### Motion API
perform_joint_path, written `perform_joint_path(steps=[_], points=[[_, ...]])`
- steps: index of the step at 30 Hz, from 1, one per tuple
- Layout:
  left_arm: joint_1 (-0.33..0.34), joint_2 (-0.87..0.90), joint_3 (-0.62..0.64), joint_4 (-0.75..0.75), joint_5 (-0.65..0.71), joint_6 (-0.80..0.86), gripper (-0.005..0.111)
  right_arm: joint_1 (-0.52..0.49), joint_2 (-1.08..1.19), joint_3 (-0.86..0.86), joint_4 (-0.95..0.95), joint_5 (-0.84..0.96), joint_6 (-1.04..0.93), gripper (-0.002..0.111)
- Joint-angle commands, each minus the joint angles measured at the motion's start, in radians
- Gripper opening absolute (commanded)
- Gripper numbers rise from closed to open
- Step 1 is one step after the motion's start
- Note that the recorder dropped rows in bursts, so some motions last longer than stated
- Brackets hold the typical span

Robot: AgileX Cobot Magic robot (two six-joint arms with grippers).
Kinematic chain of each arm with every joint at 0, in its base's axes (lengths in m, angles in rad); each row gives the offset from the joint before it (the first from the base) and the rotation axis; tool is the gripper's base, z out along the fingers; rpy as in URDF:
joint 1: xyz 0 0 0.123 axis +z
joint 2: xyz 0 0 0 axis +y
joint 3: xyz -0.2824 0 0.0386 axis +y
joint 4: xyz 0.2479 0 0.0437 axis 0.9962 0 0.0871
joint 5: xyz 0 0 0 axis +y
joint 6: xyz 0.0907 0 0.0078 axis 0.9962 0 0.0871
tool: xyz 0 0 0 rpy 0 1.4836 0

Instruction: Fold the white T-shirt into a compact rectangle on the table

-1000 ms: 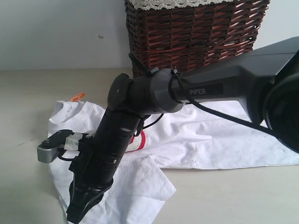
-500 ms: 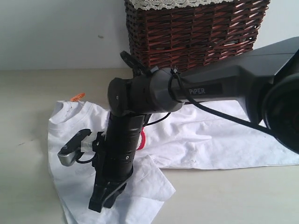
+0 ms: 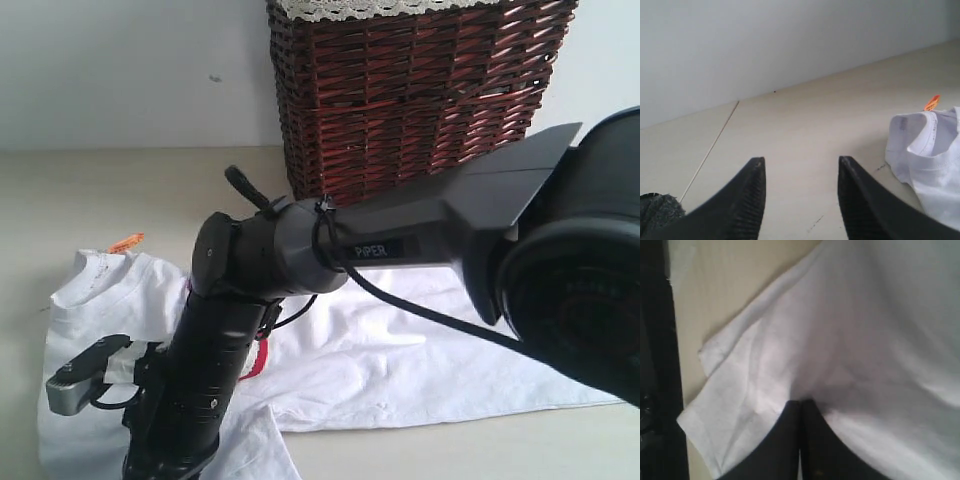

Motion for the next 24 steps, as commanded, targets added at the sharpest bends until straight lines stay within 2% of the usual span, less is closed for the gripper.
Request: perform_joint_path(steps=[1, 5, 9, 12, 15, 16, 20, 24], points=[[0.001, -0.004, 0.002, -0.009, -0.002, 0.002, 0.045, 0.005, -0.01, -0.002, 0.042, 0.031, -0.097, 0.0], [0.001, -0.004, 0.002, -0.009, -0.002, 0.002, 0.045, 0.005, -0.078, -0.061, -0.014, 0.081, -0.137, 0.0], [0.001, -0.004, 0.002, -0.009, -0.002, 0.002, 0.045, 0.005, -0.179, -0.116, -0.141, -0.019, -0.155, 0.0], [0.001, -0.004, 0.002, -0.009, -0.002, 0.002, 0.045, 0.005, -0.215, -0.137, -0.355, -0.173, -0.033, 0.0], [0.001, -0.004, 0.002, -0.009, -0.002, 0.002, 0.045, 0.002, -0.209, -0.137, -0.637, -0.277, 0.177, 0.0], [0.001, -0.004, 0.002, -0.009, -0.002, 0.002, 0.045, -0.005, -0.198, -0.137, -0.69, -0.304, 0.236, 0.0], [0.001, -0.004, 0.002, -0.009, -0.002, 0.002, 0.045, -0.027, -0.153, -0.137, -0.772, -0.411, 0.245, 0.0], [0.001, -0.004, 0.002, -0.009, -0.002, 0.002, 0.045, -0.027, -0.126, -0.137, -0.892, -0.492, 0.275, 0.017]])
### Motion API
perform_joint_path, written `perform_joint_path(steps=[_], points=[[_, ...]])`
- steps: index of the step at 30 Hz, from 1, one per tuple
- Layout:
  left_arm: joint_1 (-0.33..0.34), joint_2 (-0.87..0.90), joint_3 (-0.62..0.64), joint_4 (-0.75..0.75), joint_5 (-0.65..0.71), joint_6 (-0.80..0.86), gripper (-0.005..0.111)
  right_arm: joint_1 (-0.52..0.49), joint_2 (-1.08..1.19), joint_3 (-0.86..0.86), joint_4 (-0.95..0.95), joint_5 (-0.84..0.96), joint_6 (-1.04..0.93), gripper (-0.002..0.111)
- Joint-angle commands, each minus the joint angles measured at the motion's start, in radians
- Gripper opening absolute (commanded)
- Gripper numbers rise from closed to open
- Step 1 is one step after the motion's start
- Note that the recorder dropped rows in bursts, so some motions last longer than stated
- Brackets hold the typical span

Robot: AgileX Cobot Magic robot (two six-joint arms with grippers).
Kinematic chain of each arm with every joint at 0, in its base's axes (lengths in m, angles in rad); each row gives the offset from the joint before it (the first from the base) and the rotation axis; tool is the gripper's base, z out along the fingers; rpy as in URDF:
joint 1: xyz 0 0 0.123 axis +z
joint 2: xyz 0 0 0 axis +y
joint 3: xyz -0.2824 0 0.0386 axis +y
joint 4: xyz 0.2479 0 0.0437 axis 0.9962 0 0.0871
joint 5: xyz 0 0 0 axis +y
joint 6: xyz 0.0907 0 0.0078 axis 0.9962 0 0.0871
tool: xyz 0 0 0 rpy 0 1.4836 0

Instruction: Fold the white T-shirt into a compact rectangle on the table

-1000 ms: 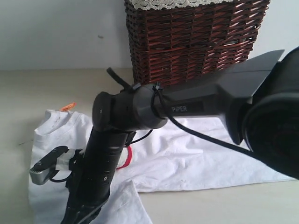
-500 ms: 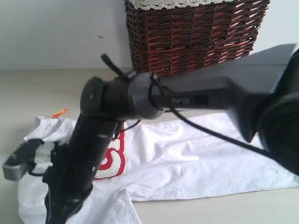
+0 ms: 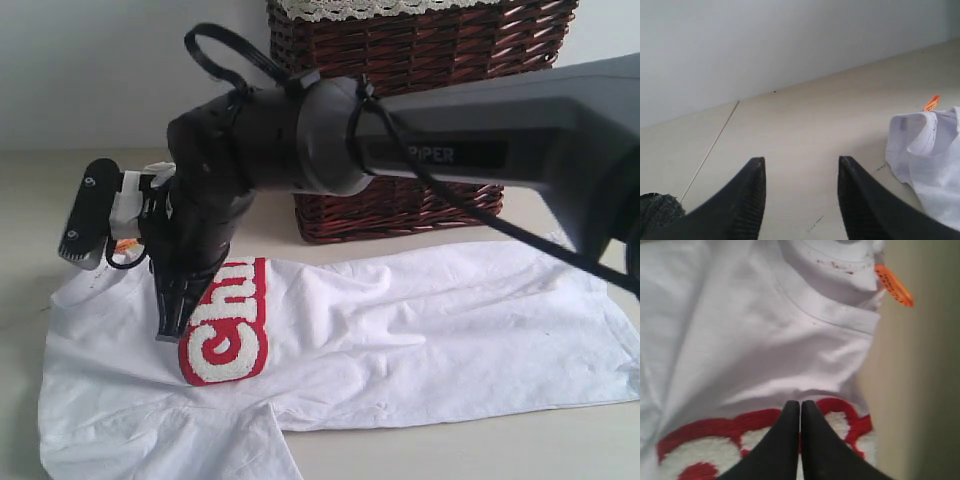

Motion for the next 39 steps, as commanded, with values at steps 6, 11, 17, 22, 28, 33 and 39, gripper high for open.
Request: perform_joint_path(steps=[6, 11, 17, 22, 28, 33, 39], points=[[0.001, -0.004, 0.002, -0.009, -0.002, 0.002, 0.045, -0.005, 0.02, -0.001, -0.115, -0.178, 0.234, 0.047], [0.001, -0.004, 0.002, -0.009, -0.002, 0.002, 0.045, -0.038, 0.02, -0.001, -0.115, -0.119, 0.263, 0.049], [0.001, -0.004, 0.002, -0.009, -0.002, 0.002, 0.045, -0.132, 0.02, -0.001, -0.064, -0.066, 0.209, 0.046], [0.001, -0.004, 0.002, -0.009, -0.002, 0.002, 0.045, -0.169, 0.02, -0.041, 0.201, -0.007, -0.065, 0.041], [0.001, -0.004, 0.002, -0.009, -0.002, 0.002, 0.045, -0.172, -0.011, -0.144, 0.314, 0.204, -0.118, 0.033], [0.001, -0.004, 0.002, -0.009, -0.002, 0.002, 0.045, -0.174, -0.173, -0.147, 0.287, 0.175, -0.103, 0.01], [0.001, -0.004, 0.002, -0.009, -0.002, 0.002, 0.045, -0.174, -0.46, -0.147, 0.12, 0.09, -0.052, 0.0]])
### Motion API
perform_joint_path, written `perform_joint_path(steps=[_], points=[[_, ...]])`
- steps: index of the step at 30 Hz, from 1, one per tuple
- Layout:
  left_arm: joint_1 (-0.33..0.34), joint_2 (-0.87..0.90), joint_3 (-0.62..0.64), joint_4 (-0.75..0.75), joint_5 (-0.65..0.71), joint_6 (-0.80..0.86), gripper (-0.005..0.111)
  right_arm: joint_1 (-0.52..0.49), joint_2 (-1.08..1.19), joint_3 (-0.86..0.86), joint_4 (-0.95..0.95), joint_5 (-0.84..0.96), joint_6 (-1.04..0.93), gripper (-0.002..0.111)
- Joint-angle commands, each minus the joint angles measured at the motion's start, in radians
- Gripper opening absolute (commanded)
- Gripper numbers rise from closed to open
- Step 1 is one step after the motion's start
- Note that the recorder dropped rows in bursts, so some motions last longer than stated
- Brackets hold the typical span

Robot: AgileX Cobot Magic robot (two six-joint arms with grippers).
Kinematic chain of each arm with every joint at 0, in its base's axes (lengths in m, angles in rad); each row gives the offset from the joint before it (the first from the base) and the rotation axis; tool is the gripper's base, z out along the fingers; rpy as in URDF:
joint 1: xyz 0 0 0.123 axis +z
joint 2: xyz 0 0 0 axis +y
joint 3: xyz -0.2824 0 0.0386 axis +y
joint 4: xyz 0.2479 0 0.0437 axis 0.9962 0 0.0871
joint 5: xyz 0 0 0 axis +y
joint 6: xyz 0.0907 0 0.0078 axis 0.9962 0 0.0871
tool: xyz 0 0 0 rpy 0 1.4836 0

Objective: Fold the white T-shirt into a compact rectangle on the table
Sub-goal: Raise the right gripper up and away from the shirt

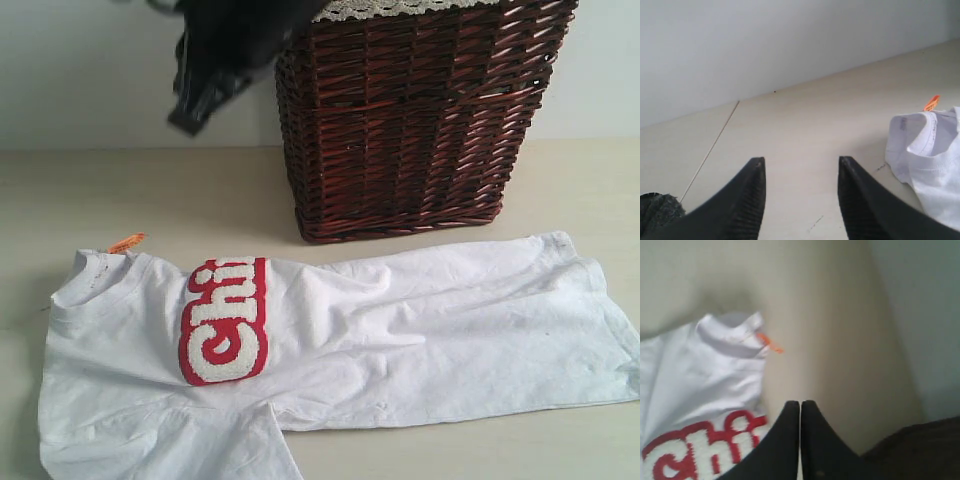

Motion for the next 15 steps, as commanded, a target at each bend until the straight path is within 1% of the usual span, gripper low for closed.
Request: perform_joint_path(steps=[1, 4, 6, 8, 10, 12, 15], points=[[0.001, -0.004, 0.002, -0.009, -0.002, 0.002, 0.045, -0.012, -0.224, -0.012, -0.142, -0.089, 0.091, 0.0], [0.001, -0.004, 0.002, -0.009, -0.002, 0.002, 0.045, -0.041, -0.338, -0.012, -0.227, -0.203, 0.187, 0.0], [0.001, -0.004, 0.002, -0.009, -0.002, 0.002, 0.045, -0.077, -0.404, -0.012, -0.279, -0.292, 0.258, 0.0], [0.001, -0.004, 0.002, -0.009, -0.002, 0.002, 0.045, -0.122, -0.459, -0.012, -0.323, -0.37, 0.29, 0.0], [0.001, -0.004, 0.002, -0.009, -0.002, 0.002, 0.045, -0.182, -0.503, -0.012, -0.338, -0.431, 0.305, 0.0], [0.001, -0.004, 0.002, -0.009, -0.002, 0.002, 0.045, -0.267, -0.55, -0.01, -0.339, -0.474, 0.343, 0.0], [0.001, -0.004, 0.002, -0.009, -0.002, 0.002, 0.045, -0.417, -0.63, 0.036, -0.336, -0.498, 0.486, 0.0]])
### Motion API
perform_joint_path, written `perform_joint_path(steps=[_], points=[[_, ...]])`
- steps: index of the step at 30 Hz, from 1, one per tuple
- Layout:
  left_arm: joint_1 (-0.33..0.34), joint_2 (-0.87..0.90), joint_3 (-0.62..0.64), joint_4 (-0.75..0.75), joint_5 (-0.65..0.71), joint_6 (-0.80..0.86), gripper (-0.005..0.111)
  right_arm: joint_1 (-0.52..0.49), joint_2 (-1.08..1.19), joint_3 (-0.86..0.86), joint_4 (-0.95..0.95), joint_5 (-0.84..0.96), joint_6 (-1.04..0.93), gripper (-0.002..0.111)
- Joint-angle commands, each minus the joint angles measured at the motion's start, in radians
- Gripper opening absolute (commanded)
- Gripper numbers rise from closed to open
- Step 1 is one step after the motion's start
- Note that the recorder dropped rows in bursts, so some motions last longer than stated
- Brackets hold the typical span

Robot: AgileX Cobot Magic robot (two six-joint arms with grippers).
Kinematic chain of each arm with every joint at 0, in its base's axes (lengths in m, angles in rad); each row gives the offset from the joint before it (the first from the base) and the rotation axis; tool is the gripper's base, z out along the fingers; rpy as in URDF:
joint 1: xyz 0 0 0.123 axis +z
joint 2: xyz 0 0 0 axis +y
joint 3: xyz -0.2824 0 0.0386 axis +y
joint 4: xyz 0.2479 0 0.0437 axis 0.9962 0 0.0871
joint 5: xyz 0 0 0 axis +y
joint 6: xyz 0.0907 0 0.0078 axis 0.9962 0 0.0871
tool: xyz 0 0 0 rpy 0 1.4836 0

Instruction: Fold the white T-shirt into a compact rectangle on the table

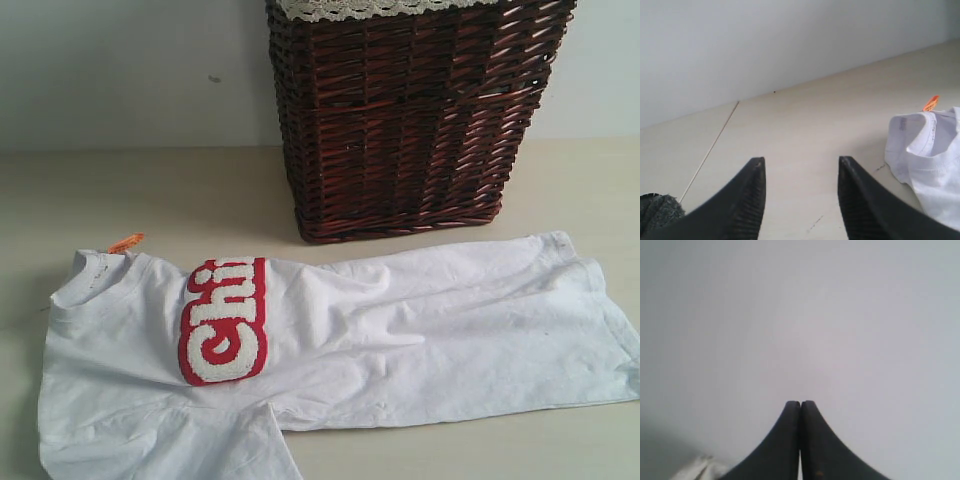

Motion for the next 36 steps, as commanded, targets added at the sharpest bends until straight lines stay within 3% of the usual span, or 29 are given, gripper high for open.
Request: perform_joint_path(steps=[1, 6, 9, 13, 17, 19, 22, 24, 31, 36], points=[[0.001, -0.004, 0.002, -0.009, -0.002, 0.002, 0.045, -0.203, -0.117, 0.072, -0.011, -0.058, 0.217, 0.0], [0.001, -0.004, 0.002, -0.009, -0.002, 0.002, 0.045, -0.418, -0.326, 0.364, -0.008, -0.049, 0.483, 0.0], [0.001, -0.004, 0.002, -0.009, -0.002, 0.002, 0.045, -0.5, -0.574, 0.801, -0.011, -0.116, 0.529, 0.0], [0.001, -0.004, 0.002, -0.009, -0.002, 0.002, 0.045, -0.5, -0.827, 1.169, -0.015, -0.12, 0.459, 0.0], [0.001, -0.004, 0.002, -0.009, -0.002, 0.002, 0.045, -0.5, -0.889, 1.412, 0.048, -0.123, 0.475, 0.0], [0.001, -0.004, 0.002, -0.009, -0.002, 0.002, 0.045, -0.5, -0.893, 1.537, 0.035, -0.222, 0.434, 0.0], [0.001, -0.004, 0.002, -0.009, -0.002, 0.002, 0.045, -0.5, -0.953, 1.723, 0.035, -0.52, 0.317, 0.0], [0.001, -0.004, 0.002, -0.009, -0.002, 0.002, 0.045, -0.5, -1.035, 1.799, 0.035, -0.636, 0.315, 0.0], [0.001, -0.004, 0.002, -0.009, -0.002, 0.002, 0.045, -0.5, -1.278, 1.849, 0.035, -0.467, 0.312, 0.0], [0.001, -0.004, 0.002, -0.009, -0.002, 0.002, 0.045, -0.5, -1.359, 1.849, 0.035, -0.447, 0.319, 0.0]])
